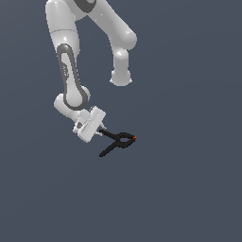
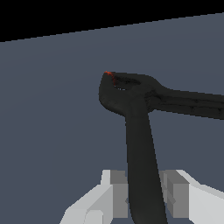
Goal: Pick up the object and move it to a goal position.
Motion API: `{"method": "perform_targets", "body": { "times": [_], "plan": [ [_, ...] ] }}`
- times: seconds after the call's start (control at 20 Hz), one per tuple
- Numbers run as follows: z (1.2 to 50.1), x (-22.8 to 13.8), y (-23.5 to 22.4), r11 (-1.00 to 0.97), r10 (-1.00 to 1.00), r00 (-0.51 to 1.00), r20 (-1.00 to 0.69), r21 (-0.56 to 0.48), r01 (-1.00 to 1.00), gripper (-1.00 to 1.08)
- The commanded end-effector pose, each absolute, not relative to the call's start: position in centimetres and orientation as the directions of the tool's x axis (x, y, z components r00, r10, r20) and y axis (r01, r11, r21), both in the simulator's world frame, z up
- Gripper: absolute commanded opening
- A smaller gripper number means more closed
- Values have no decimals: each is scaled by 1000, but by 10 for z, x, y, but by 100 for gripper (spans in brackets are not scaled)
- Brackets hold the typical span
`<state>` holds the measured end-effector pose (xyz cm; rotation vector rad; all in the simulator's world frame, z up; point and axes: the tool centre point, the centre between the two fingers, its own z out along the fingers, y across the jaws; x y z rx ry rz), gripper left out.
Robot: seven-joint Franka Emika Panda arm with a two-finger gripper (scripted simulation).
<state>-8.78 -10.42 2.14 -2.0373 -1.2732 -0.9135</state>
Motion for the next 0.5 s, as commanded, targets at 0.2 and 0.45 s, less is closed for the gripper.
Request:
{"method": "perform_targets", "body": {
  "times": [0.2, 0.45],
  "plan": [
    [29, -85, -68, -385, 531, 314, 787, -106, 917, -100],
    [40, -79, -16, -384, 532, 315, 786, -107, 917, -100]
  ]
}}
